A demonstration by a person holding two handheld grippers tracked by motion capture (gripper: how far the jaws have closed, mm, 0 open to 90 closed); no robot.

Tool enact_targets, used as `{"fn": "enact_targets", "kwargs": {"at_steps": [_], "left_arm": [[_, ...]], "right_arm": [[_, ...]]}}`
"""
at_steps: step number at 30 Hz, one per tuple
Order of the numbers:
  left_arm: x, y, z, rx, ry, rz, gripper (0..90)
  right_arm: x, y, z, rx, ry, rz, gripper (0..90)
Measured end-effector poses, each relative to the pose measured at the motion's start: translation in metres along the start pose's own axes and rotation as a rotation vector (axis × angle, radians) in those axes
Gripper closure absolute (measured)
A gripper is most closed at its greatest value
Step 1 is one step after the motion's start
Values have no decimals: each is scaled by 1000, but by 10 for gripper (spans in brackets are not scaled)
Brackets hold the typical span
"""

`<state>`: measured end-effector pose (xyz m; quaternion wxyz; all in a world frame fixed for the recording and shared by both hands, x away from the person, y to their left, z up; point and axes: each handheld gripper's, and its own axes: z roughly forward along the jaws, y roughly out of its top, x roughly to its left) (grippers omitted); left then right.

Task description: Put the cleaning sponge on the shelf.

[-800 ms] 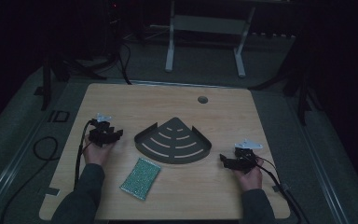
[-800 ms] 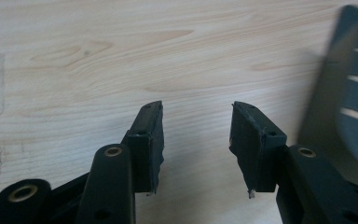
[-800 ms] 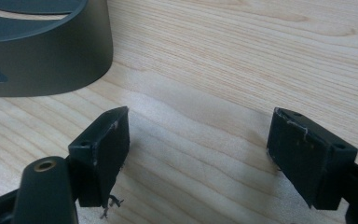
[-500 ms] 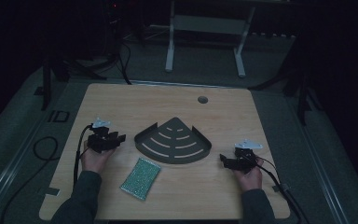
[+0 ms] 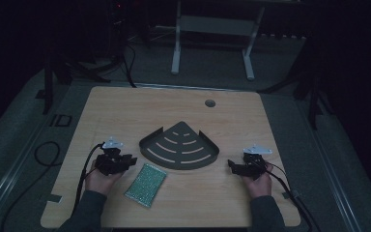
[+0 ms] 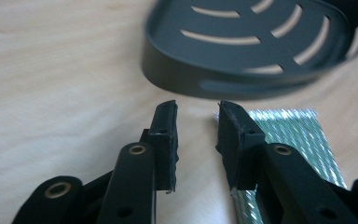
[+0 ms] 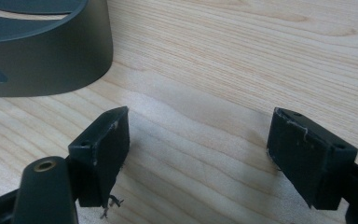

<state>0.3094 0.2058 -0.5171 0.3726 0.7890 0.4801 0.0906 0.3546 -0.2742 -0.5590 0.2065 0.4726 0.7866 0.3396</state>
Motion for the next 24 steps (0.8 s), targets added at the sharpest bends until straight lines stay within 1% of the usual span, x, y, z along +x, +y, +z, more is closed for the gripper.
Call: {"fn": "enact_targets", "kwargs": {"at_steps": [3, 5, 7, 9, 11, 14, 18, 22, 24], "left_arm": [[-8, -4, 0, 3, -21, 12, 724], [-14, -5, 0, 5, -26, 34, 773], [-22, -7, 1, 13, -36, 65, 826], [-27, -8, 3, 30, -51, 81, 867], [-30, -9, 5, 43, -54, 90, 897], [-34, -10, 7, 53, -70, 104, 900], [-42, -12, 8, 66, -82, 121, 900], [-49, -15, 10, 94, -70, 150, 900], [-50, -17, 12, 104, -66, 153, 900]], "right_arm": [[0, 0, 0, 0, 0, 0, 206], [0, 0, 0, 0, 0, 0, 206], [0, 0, 0, 0, 0, 0, 206], [0, 0, 0, 0, 0, 0, 206], [0, 0, 0, 0, 0, 0, 206], [0, 0, 0, 0, 0, 0, 206], [0, 0, 0, 0, 0, -1, 206], [0, 0, 0, 0, 0, 0, 206], [0, 0, 0, 0, 0, 0, 206]]}}
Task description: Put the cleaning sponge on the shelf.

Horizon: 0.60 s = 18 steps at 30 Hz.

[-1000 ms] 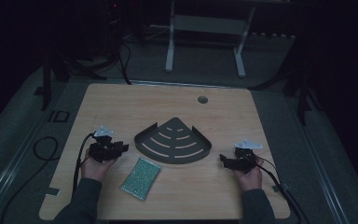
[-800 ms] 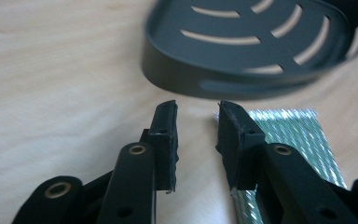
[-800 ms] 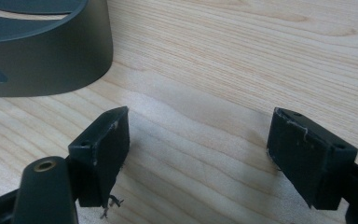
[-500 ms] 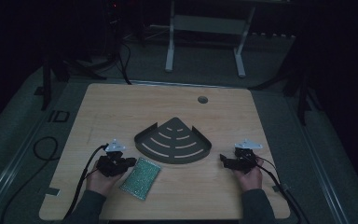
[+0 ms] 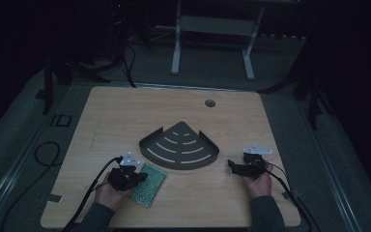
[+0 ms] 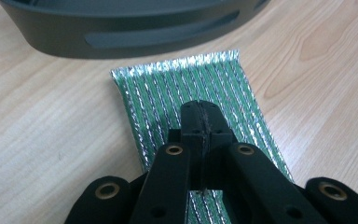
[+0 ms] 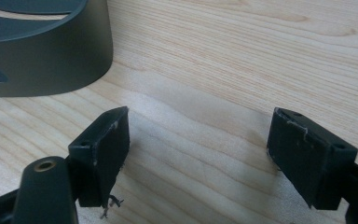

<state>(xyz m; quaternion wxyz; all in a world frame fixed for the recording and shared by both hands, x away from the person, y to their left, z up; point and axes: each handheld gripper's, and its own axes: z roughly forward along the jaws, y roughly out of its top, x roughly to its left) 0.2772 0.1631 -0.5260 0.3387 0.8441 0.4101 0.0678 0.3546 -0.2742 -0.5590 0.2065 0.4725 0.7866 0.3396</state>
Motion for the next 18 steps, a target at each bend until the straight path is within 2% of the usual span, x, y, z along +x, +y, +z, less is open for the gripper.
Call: {"fn": "enact_targets", "kwargs": {"at_steps": [4, 11, 18], "left_arm": [[0, -3, 2, 25, 15, 6, 900], [3, -4, 0, 27, 27, -4, 900], [19, -4, -6, 38, 78, -28, 900]], "right_arm": [[0, 0, 0, 0, 0, 0, 206], [0, 0, 0, 0, 0, 0, 206], [0, 0, 0, 0, 0, 0, 206]]}}
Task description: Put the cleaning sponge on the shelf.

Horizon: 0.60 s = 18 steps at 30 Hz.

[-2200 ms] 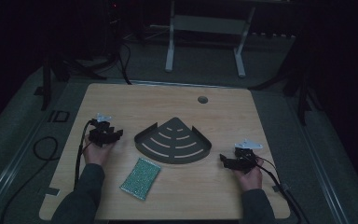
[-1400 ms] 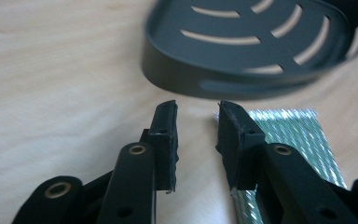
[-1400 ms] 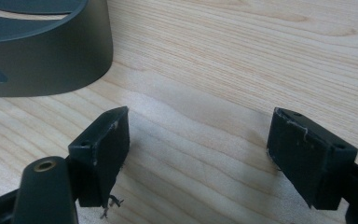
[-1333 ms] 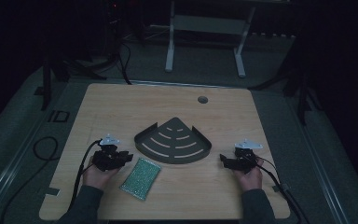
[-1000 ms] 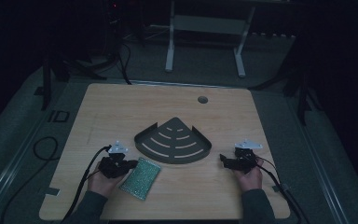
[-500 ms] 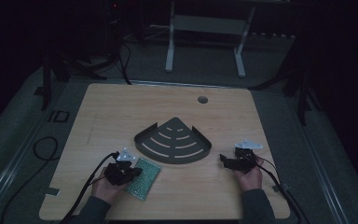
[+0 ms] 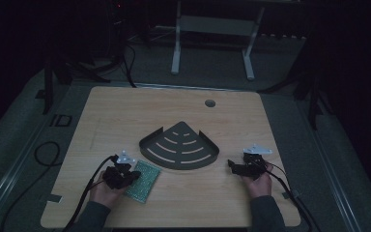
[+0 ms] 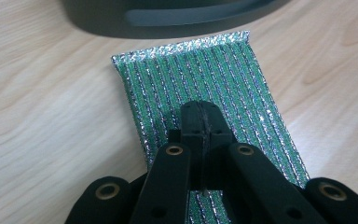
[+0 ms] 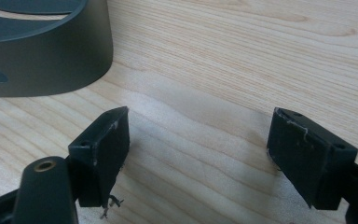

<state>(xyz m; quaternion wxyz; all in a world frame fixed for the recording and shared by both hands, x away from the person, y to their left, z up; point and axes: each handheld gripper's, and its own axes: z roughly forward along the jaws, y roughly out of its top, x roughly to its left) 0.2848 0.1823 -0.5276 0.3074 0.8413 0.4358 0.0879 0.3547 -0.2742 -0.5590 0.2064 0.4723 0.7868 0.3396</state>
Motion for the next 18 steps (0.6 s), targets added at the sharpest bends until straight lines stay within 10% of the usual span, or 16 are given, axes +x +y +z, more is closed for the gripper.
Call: {"fn": "enact_targets", "kwargs": {"at_steps": [18], "left_arm": [[59, -1, -16, 67, 92, -55, 900]], "right_arm": [[0, 0, 0, 0, 0, 0, 206]]}}
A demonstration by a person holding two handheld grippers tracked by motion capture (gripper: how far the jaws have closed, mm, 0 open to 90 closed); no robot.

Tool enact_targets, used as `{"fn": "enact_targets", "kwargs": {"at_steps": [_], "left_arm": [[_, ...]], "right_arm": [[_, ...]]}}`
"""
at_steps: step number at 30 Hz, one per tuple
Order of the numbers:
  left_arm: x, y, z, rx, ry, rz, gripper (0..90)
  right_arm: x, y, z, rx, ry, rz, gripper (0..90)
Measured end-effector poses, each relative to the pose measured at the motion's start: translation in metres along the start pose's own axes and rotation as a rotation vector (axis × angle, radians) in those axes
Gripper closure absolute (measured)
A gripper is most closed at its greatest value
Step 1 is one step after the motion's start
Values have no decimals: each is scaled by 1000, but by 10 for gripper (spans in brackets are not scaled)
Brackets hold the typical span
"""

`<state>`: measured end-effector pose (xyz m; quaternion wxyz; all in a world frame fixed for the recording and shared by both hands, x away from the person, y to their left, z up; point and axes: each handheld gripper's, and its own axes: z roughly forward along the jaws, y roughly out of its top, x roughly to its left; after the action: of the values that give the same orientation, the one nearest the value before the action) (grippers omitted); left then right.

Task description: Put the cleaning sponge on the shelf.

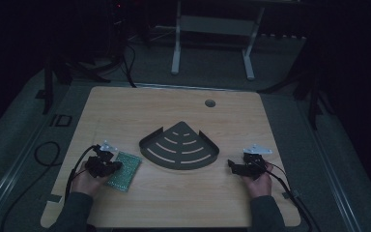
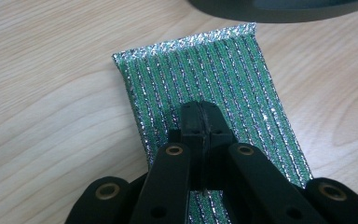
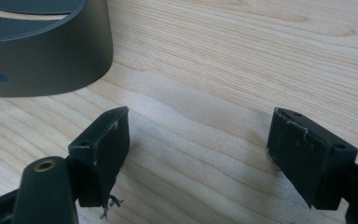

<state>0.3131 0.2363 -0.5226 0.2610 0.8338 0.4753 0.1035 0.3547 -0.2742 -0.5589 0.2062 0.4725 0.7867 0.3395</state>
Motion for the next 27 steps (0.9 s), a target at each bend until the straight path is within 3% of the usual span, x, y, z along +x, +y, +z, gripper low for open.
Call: {"fn": "enact_targets", "kwargs": {"at_steps": [5, 7, 13, 18, 27], "left_arm": [[9, 4, -3, 30, -6, -16, 893], [12, 6, -4, 45, -31, -29, 814], [24, 11, -10, 90, -47, -82, 740], [33, 17, -9, 153, -51, -112, 732], [44, 28, -6, 204, -64, -143, 729]], "right_arm": [[0, 0, 0, 0, 0, 2, 206], [0, 0, 0, -1, 0, 0, 206], [0, 0, 0, -1, 0, 0, 206], [0, 0, 0, -1, 0, 0, 206], [0, 0, 0, -1, 0, 0, 206]]}}
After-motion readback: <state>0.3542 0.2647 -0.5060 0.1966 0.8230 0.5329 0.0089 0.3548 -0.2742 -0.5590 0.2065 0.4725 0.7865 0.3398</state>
